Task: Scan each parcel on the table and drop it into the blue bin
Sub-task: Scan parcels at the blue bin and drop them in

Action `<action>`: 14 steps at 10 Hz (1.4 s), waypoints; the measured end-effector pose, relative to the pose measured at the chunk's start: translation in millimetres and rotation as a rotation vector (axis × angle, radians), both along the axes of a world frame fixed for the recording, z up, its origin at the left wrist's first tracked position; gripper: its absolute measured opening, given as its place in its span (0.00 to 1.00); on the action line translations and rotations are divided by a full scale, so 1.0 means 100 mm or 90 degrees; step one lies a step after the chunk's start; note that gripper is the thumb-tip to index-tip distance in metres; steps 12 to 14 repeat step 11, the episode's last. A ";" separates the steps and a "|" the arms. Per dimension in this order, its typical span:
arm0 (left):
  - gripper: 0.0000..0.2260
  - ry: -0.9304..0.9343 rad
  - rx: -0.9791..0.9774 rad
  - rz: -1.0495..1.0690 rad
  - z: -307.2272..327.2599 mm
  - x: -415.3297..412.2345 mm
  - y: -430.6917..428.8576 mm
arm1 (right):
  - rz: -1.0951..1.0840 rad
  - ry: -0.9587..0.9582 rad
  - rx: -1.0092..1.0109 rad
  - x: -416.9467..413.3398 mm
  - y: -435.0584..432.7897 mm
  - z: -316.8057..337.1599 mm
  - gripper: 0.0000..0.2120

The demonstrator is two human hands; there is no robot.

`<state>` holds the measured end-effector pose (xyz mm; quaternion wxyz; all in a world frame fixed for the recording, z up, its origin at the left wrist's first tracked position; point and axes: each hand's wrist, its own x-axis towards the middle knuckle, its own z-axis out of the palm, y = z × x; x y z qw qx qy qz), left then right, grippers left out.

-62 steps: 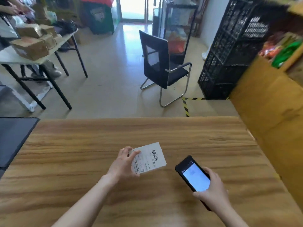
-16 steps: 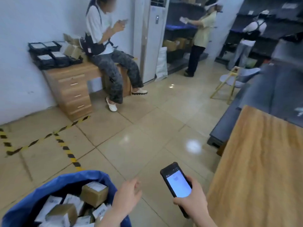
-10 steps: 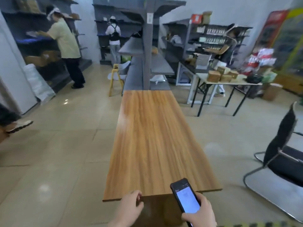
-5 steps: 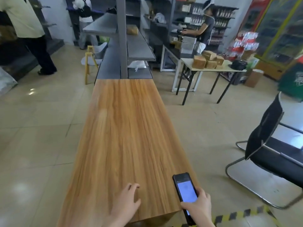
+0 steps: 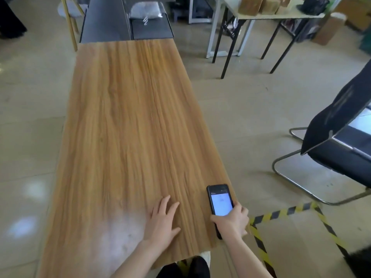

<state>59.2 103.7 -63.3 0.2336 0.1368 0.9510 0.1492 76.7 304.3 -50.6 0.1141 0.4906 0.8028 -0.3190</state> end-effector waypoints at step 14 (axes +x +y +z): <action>0.32 -0.186 0.079 0.151 0.44 -0.64 0.11 | 0.374 0.106 -0.169 -0.42 0.41 0.89 0.18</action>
